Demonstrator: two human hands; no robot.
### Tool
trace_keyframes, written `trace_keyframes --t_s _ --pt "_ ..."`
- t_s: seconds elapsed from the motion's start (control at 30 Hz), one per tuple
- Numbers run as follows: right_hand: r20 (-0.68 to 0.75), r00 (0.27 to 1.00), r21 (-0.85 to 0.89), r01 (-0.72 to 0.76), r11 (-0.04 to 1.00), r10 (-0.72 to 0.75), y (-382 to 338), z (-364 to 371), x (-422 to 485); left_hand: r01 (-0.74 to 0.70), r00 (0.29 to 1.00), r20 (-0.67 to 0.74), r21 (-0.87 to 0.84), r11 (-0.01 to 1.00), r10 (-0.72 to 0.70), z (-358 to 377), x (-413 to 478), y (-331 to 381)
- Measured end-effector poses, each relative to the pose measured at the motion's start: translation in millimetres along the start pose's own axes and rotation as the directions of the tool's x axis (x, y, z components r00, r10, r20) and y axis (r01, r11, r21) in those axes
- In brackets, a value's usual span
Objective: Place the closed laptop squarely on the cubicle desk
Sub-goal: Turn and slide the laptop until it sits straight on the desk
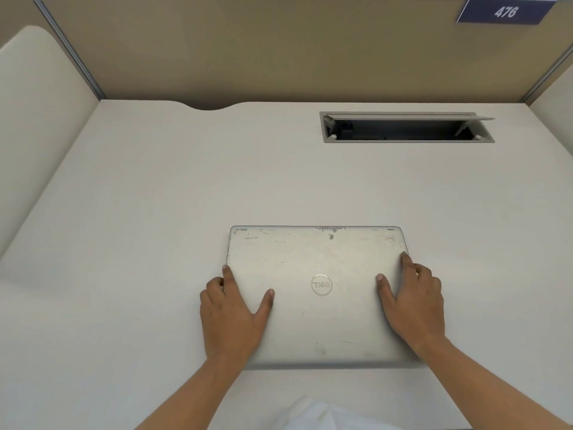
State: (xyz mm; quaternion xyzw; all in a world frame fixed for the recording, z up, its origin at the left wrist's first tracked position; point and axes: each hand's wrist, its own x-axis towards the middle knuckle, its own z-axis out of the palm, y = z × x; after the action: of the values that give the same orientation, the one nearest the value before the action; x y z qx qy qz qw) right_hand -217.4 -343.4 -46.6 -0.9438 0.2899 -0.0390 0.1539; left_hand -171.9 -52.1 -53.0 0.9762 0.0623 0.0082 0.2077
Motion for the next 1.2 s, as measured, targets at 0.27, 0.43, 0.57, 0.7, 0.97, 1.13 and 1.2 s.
trace_keyframes --t_s 0.27,0.43,0.57,0.7,0.97,1.13,1.2 --pt "-0.011 1.0 0.0 0.003 1.0 -0.003 0.3 1.0 -0.8 0.04 0.998 0.041 -0.067 0.997 -0.037 1.8 2.8 -3.0" --pt "0.014 0.999 -0.018 -0.041 0.999 0.041 -0.9 1.8 -0.1 0.184 0.978 0.14 -0.213 0.96 -0.157 -2.1 14.0 -3.3" --pt "0.032 0.995 0.02 -0.091 0.996 0.091 -0.3 0.0 2.6 0.278 0.946 0.231 -0.221 0.935 -0.226 -11.1 29.5 1.5" --pt "0.05 0.988 0.052 -0.148 0.988 0.145 0.2 -4.5 4.0 0.318 0.929 0.264 -0.216 0.923 -0.259 -16.5 33.9 4.5" --pt "0.219 0.94 0.136 -0.293 0.946 0.26 0.8 -12.4 22.4 0.399 0.891 0.327 -0.225 0.889 -0.317 -23.1 42.4 7.9" --pt "0.262 0.924 0.199 -0.334 0.921 0.279 1.1 -14.5 27.7 0.451 0.867 0.35 -0.25 0.857 -0.354 -25.1 45.1 10.4" --pt "0.261 0.92 0.238 -0.356 0.904 0.294 -0.1 -14.3 27.6 0.477 0.856 0.362 -0.28 0.833 -0.368 -25.9 46.5 11.2"
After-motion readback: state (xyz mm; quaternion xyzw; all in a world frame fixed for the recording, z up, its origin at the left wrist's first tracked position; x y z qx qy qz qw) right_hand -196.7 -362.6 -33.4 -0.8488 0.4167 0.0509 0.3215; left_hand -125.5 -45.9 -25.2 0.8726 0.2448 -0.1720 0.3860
